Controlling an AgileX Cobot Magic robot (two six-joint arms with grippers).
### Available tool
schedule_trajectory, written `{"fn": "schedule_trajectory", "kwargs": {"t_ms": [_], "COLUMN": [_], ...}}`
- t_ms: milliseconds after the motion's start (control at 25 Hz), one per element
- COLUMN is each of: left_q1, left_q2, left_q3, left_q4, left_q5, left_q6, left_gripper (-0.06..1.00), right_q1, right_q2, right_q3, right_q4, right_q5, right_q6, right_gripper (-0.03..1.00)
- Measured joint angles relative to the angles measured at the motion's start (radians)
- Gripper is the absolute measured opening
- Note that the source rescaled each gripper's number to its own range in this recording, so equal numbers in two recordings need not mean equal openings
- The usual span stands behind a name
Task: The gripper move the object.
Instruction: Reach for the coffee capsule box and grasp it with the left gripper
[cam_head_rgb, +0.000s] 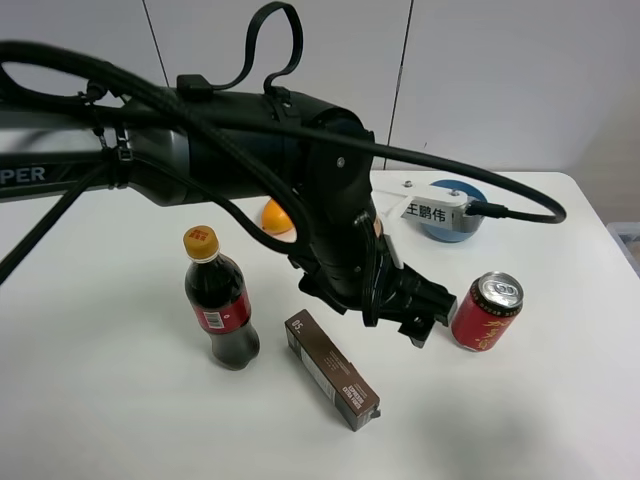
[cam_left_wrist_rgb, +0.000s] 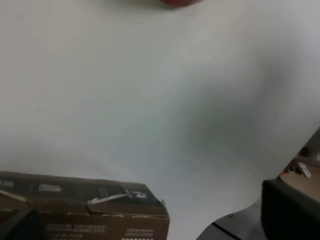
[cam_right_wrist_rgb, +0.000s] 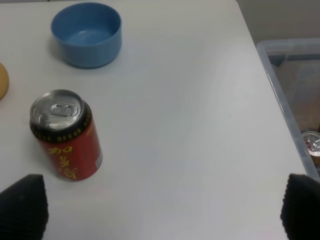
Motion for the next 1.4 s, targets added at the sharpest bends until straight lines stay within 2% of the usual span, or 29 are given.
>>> {"fn": "schedule_trajectory", "kwargs": {"t_ms": [120,360,600,800,960,1200,1320,1400], "left_q1": [0.000,-0.012,-0.016,-0.015,-0.012,0.001,0.006,0.006], "left_q2": [0.000,0.000,0.000,0.000,0.003,0.022,0.023,0.023], "left_q3": [0.000,0.000,0.000,0.000,0.000,0.023,0.060,0.072], "left_q4": [0.052,0.145,0.158,0.136,0.120,0.121,0.127,0.128], "left_q5": [0.016,0.095,0.175,0.129,0.065,0.047,0.042,0.041], "left_q6": [-0.064,-0.058,-0.104,-0.226,-0.411,-0.886,-1.007,-1.035], "left_gripper": [0.79,0.79,0.79,0.79,0.79,0.79,0.79,0.79], "right_q1": [0.000,0.000,0.000,0.000,0.000,0.000,0.000,0.000], "right_q2": [0.000,0.000,0.000,0.000,0.000,0.000,0.000,0.000], "right_q3": [0.000,0.000,0.000,0.000,0.000,0.000,0.000,0.000], "right_q4": [0.000,0.000,0.000,0.000,0.000,0.000,0.001,0.001], "right_q5": [0.000,0.000,0.000,0.000,0.000,0.000,0.000,0.000], "right_q6": [0.000,0.000,0.000,0.000,0.000,0.000,0.000,0.000], "right_gripper": [1.00,1.00,1.00,1.00,1.00,1.00,1.00,1.00]}}
